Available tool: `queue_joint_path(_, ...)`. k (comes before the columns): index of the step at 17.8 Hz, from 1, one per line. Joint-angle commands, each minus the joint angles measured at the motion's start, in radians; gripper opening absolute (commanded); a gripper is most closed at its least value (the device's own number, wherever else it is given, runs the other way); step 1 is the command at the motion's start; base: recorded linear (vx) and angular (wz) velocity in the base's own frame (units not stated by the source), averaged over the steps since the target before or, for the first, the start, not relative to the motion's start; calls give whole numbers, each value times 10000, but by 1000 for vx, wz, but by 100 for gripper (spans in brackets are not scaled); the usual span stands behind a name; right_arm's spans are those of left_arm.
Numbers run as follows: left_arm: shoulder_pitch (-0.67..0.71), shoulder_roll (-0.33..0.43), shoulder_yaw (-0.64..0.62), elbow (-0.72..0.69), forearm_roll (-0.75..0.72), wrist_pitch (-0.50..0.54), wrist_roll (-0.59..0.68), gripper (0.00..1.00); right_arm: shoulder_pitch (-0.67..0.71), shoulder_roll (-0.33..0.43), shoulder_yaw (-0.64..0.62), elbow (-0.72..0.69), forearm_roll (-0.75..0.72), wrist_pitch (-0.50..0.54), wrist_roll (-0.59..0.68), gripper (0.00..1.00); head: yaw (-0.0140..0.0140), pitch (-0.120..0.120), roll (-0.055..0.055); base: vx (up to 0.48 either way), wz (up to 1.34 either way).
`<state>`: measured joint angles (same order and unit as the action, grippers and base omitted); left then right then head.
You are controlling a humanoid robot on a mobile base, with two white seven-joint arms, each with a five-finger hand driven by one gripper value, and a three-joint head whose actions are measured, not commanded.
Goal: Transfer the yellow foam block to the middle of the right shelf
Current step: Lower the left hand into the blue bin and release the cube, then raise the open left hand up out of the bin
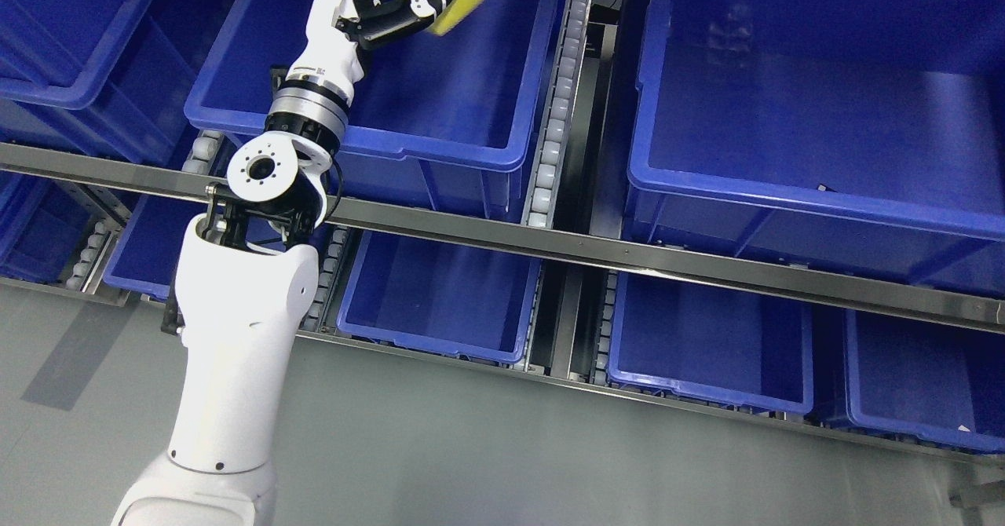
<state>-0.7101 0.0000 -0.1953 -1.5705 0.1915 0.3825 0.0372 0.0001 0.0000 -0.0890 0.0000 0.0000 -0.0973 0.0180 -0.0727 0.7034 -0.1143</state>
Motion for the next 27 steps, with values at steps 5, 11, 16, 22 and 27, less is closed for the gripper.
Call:
queue_joint_path(5,-555,175,-501,-125,17,-1392,-126,100,-32,-175,0,-175,0,7,4,100,0,0,0,-4,-7)
queue_joint_path(11,994,175,-517,-738,2,-4101,-249,100,-17,-175,0,-175,0,7,4,100,0,0,0,1,0)
queue_joint_path(16,1640,175,-58,-1045,2,-3949,-249,100,-32,-175,0,-175,0,7,4,100,0,0,0,0,0)
queue_joint_path(22,1717,175,465,-1430,2,-2613,-249,100,-32,-175,0,-175,0,7,4,100,0,1,0,0,0)
queue_joint_path(27,1840,175,679,-1430,2,-2629,-249,100,-17,-175,0,-175,0,-8,4,100,0,1,0,0,0)
